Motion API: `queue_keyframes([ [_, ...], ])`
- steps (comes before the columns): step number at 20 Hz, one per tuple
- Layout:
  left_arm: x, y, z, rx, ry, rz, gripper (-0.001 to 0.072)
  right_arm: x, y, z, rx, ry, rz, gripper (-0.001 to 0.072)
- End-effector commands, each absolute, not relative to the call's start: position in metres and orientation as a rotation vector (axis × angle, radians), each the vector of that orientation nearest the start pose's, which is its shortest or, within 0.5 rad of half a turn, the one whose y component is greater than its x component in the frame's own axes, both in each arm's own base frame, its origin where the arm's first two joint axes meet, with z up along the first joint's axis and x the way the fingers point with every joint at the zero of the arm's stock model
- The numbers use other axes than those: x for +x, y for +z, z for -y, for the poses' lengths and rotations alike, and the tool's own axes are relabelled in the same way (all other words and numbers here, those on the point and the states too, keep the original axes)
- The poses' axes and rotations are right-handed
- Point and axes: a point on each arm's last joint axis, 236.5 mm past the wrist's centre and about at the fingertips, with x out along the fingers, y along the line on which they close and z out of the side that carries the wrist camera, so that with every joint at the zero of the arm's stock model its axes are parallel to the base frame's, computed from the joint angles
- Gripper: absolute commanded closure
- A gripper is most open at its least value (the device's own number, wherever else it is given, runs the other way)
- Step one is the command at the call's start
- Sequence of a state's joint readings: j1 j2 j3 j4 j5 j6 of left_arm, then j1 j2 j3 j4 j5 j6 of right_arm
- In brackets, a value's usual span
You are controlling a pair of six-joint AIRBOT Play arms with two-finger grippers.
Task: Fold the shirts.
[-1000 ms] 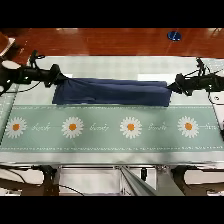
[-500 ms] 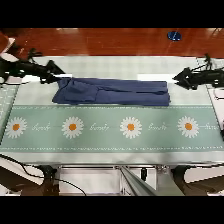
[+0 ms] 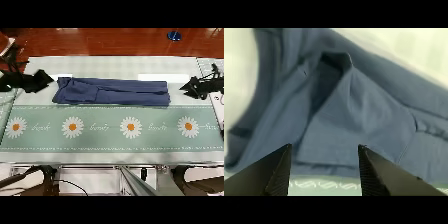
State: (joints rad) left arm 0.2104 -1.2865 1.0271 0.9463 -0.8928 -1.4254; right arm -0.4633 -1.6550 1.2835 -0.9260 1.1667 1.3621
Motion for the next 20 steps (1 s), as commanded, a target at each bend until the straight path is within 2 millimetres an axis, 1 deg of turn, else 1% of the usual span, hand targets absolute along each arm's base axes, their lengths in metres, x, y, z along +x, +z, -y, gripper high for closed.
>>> queue_keyframes([
  [1,0.400,-0.006,0.064,-0.534,-0.132,-0.976,0.0200,0.438,-0.087,0.039,0.851,0.072,-1.306,0.0303],
  [3,0.397,-0.009,0.089,-0.507,-0.183,-0.991,0.0200,0.440,-0.097,0.021,0.866,0.102,-1.331,0.0303],
  [5,0.400,-0.006,0.107,-0.487,-0.214,-0.969,0.0200,0.440,-0.106,0.003,0.869,0.131,-1.361,0.0303],
  [8,0.405,-0.004,0.130,-0.523,-0.242,-0.944,0.0200,0.450,-0.100,-0.033,0.885,0.226,-1.346,0.0304],
  [9,0.405,-0.006,0.137,-0.545,-0.250,-0.951,0.0200,0.452,-0.098,-0.043,0.879,0.250,-1.343,0.0308],
  [10,0.404,-0.008,0.142,-0.555,-0.258,-0.962,0.0202,0.454,-0.094,-0.048,0.867,0.266,-1.342,0.0333],
  [11,0.402,-0.010,0.145,-0.553,-0.265,-0.974,0.0230,0.455,-0.087,-0.051,0.861,0.292,-1.346,0.0463],
  [12,0.400,-0.011,0.148,-0.551,-0.273,-0.986,0.0367,0.454,-0.077,-0.054,0.845,0.332,-1.352,0.0683],
  [13,0.398,-0.012,0.150,-0.549,-0.281,-0.998,0.0576,0.452,-0.066,-0.051,0.825,0.365,-1.347,0.0685],
  [14,0.396,-0.011,0.151,-0.543,-0.292,-1.008,0.0691,0.450,-0.053,-0.046,0.824,0.377,-1.338,0.0685],
  [15,0.395,-0.010,0.153,-0.539,-0.302,-1.014,0.0692,0.444,-0.043,-0.038,0.799,0.375,-1.337,0.0685],
  [17,0.392,-0.008,0.158,-0.538,-0.319,-1.024,0.0692,0.423,-0.025,-0.013,0.681,0.336,-1.356,0.0685],
  [18,0.391,-0.006,0.164,-0.540,-0.331,-1.025,0.0692,0.411,-0.015,-0.001,0.632,0.304,-1.348,0.0685],
  [19,0.389,-0.005,0.171,-0.531,-0.347,-1.026,0.0692,0.402,-0.003,0.007,0.605,0.281,-1.325,0.0685],
  [20,0.387,-0.003,0.182,-0.517,-0.372,-1.025,0.0692,0.391,0.010,0.011,0.590,0.274,-1.292,0.0685],
])
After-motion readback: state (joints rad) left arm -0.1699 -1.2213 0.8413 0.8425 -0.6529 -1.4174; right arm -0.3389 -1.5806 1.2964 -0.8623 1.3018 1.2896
